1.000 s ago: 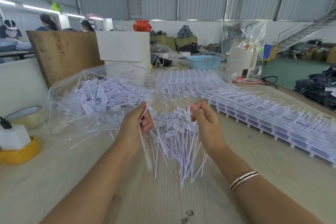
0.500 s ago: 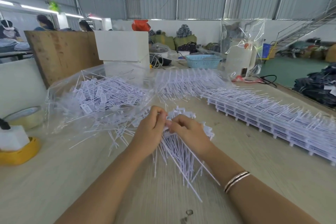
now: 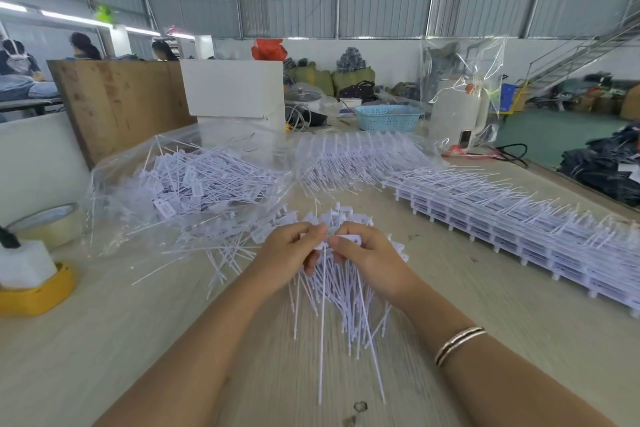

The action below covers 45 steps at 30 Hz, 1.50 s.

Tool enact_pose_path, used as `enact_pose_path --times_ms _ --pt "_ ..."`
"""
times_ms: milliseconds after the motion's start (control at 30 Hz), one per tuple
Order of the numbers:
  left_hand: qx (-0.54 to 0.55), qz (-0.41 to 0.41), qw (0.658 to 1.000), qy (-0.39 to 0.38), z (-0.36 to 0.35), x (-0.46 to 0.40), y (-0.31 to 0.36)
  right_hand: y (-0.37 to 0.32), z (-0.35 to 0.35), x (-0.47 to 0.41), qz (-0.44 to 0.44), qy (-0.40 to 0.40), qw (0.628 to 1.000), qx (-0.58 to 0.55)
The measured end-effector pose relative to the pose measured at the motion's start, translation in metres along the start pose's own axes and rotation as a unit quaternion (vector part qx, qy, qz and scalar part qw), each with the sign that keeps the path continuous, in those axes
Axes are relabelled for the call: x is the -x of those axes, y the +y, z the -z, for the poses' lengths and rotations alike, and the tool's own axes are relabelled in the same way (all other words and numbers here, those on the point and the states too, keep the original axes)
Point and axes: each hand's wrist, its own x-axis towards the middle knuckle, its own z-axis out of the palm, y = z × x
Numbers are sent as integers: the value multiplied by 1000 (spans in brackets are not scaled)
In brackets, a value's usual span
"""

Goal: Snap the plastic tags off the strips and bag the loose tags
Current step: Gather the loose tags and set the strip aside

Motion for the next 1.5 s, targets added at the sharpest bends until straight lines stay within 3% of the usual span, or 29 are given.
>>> enact_pose_path --times_ms 133,300,400,433,567,667,767,933,1133,1267,1333,1433,1500 --pt "158 64 985 -8 -4 1 6 -1 -6 0 67 39 997 29" --pt "377 104 920 -7 -15 3 20 -8 -12 -1 171 101 978 69" --pt "496 148 855 44 -14 1 24 -12 -6 -1 203 149 965 73" --pt "501 147 850 71 -9 0 24 -13 -3 0 200 156 966 54" --pt "370 66 918 128 8 0 23 -4 8 -7 132 158 978 22" --pt "151 0 975 164 2 1 25 9 4 -25 40 190 974 115" --pt "38 -49 982 178 -14 -4 27 24 -3 -32 -31 218 947 232" --pt "-109 -71 975 182 -33 -35 29 22 4 -30 -28 287 932 221" --pt "-300 -44 942 142 -52 -58 20 21 27 -20 -93 270 921 265" --pt "-342 -79 926 139 -42 -35 11 1 42 -15 -191 161 901 355" --pt "-357 -71 919 150 -28 -15 4 -12 45 -11 -232 81 870 428" --pt "-425 6 893 149 -1 13 -3 -24 36 -3 -281 -33 801 528" --pt "-489 57 858 143 13 28 -5 -27 23 0 -302 -65 789 531"
